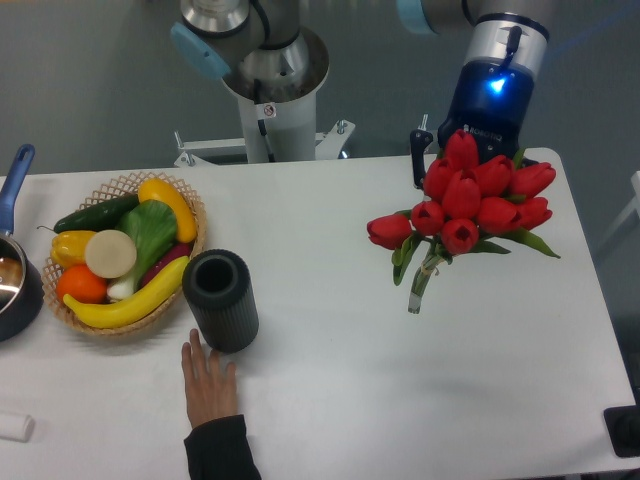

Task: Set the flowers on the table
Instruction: 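Hold the red tulip bouquet by the stems in the gripper, then lower the held tulip bouquet toward the table surface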

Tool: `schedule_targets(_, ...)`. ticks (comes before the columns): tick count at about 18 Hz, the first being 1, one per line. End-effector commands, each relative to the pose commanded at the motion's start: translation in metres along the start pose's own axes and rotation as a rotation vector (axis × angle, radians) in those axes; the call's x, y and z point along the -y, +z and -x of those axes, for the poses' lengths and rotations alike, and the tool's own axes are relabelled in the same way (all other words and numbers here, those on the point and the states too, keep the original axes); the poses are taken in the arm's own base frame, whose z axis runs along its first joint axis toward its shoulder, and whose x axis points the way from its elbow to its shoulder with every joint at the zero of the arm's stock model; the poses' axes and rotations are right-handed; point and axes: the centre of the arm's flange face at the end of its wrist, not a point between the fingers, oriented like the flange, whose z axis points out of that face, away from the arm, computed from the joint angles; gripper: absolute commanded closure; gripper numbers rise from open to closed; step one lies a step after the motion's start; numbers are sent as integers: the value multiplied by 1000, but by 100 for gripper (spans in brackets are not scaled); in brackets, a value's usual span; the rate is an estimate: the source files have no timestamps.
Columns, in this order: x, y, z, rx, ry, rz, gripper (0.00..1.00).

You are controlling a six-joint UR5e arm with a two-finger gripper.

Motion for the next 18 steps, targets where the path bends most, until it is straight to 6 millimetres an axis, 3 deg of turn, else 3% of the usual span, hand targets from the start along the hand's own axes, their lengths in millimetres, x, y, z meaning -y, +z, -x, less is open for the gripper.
schedule_targets(14, -4, -14, 11, 56, -1, 27, 55)
schedule_targets(18, -22, -13, 5, 116, 65, 129, 55)
